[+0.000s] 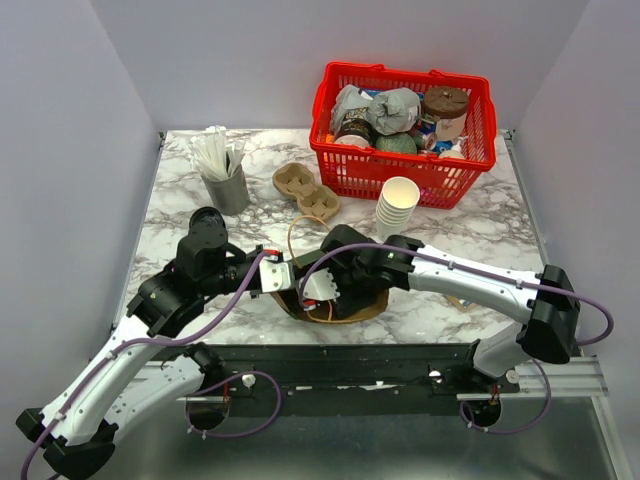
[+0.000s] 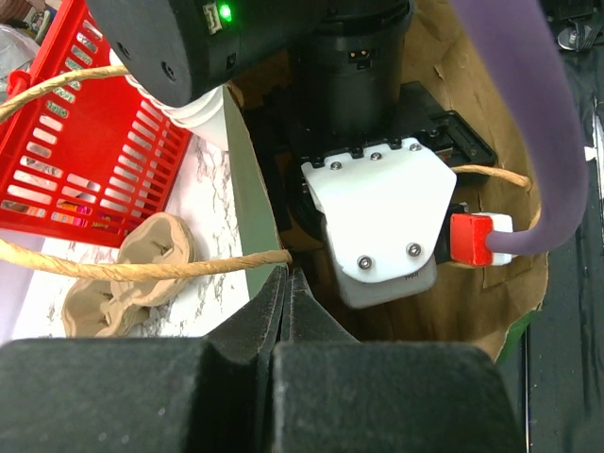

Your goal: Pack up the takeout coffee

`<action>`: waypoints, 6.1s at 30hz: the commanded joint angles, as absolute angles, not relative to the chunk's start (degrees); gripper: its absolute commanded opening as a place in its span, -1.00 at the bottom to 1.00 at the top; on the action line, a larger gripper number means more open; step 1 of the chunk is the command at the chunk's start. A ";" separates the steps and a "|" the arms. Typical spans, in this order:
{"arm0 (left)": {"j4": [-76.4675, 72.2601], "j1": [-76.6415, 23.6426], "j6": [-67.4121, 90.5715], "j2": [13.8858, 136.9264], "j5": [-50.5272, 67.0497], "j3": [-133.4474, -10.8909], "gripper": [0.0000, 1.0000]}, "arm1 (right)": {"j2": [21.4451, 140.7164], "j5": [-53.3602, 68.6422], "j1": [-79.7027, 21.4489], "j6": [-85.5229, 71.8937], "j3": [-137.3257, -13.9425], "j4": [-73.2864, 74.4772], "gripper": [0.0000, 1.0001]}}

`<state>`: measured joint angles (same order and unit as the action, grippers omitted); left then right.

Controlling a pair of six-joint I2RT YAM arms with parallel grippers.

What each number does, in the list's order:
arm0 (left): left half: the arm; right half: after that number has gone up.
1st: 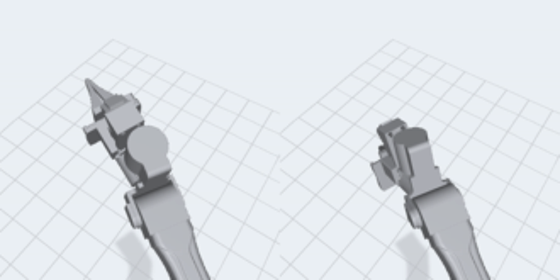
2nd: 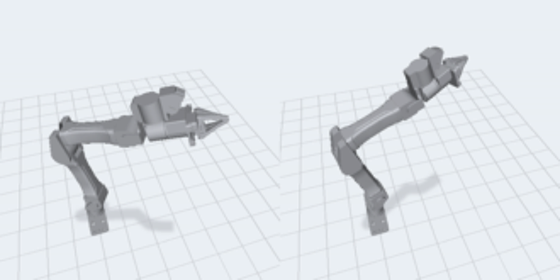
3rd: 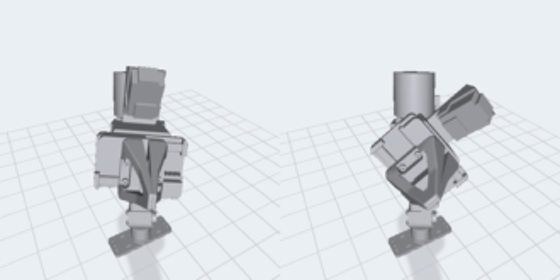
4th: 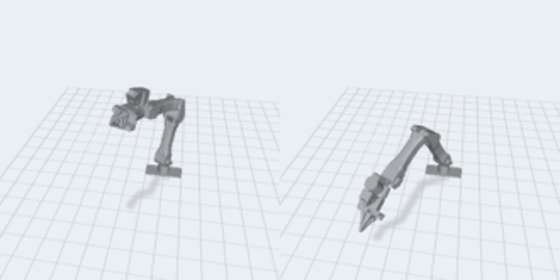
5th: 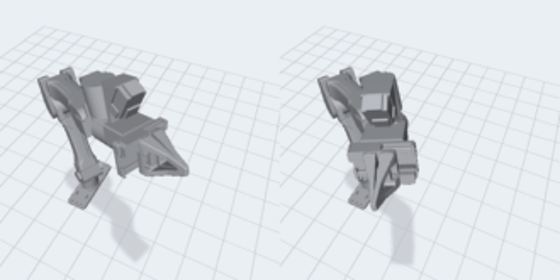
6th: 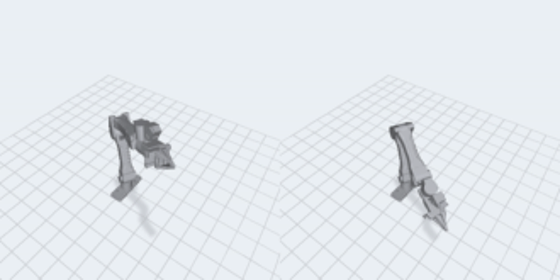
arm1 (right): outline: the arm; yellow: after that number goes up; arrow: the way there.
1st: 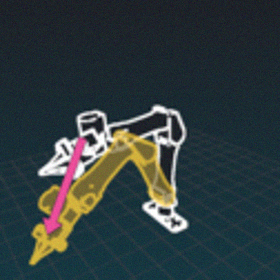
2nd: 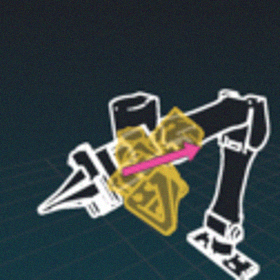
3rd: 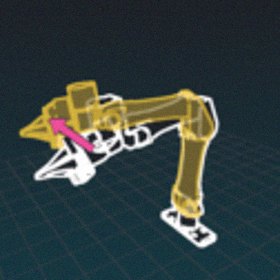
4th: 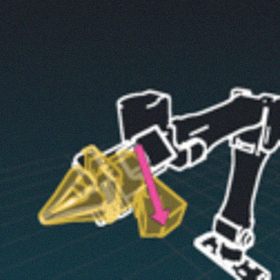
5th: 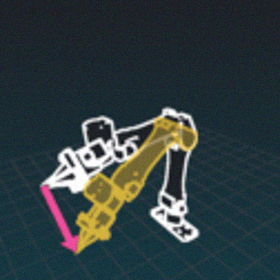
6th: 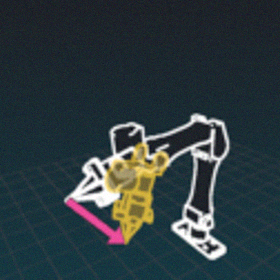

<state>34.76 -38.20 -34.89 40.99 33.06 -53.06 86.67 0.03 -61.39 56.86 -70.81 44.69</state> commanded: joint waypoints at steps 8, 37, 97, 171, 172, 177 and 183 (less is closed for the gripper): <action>34.89 -38.14 -34.89 41.48 34.89 -53.79 -1.00 | 83.59 4.48 -60.91 56.78 -71.72 49.48 1.00; 35.16 -35.33 -24.09 46.75 34.45 -59.15 -0.03 | 81.65 7.03 -60.65 50.63 -73.39 53.88 1.00; 28.48 -16.61 -13.44 61.44 53.52 -64.86 0.26 | 82.88 13.10 -45.88 51.33 -77.09 52.21 1.00; 32.25 -22.76 -12.92 67.42 46.12 -78.31 0.41 | 66.01 -5.02 -42.37 31.21 -89.12 42.45 1.00; 32.52 -22.85 -13.01 67.24 49.80 -77.88 0.41 | 65.92 -3.70 -40.88 31.20 -89.30 43.15 1.00; 33.14 -26.44 -15.55 67.67 47.38 -74.89 0.41 | 65.83 -2.11 -38.15 30.68 -89.12 48.07 1.00; 32.34 -27.60 -17.93 71.79 44.12 -73.91 0.26 | 64.95 -0.53 -36.57 29.97 -87.01 47.90 1.00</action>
